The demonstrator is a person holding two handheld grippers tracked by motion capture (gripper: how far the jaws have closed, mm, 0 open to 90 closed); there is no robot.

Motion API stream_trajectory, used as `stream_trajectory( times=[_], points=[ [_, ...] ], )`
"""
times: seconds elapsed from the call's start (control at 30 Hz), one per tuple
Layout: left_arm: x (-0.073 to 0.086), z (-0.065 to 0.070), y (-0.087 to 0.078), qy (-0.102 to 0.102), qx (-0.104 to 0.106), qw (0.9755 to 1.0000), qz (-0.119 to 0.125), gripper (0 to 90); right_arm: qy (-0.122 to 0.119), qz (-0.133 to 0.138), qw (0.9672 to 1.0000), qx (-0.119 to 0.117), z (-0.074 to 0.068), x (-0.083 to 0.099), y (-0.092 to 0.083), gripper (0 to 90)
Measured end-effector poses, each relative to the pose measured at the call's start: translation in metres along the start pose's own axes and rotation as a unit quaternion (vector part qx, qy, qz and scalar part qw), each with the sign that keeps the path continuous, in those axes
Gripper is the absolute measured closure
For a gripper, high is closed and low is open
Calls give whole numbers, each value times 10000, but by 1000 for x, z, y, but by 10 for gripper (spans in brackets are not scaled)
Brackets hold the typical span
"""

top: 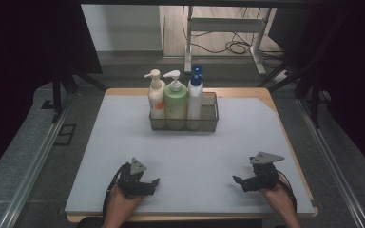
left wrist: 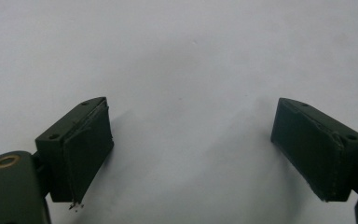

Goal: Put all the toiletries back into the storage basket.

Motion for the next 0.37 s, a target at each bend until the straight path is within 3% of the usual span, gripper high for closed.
stream_trajectory(
  times=[0.17, 0.37],
  points=[
    [0, 0, 0, -3, -1, 10000, 1, 119, 127, -194, 9997, -103, -1, 14, 11, 0],
    [0, 0, 0, -5, 5, 10000, -4, 119, 80, -285, 9995, -54, -2, 16, 13, 0]
  ],
)
Point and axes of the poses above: each handheld gripper's, and its own axes: y roughly forward along the jaws, x roughly out of its underside, z roughly to its right, the point moved 9 cm from there along y, roughly forward along the jaws, and after that the axes turned 10 degrees about -x, right-handed, at the moved point
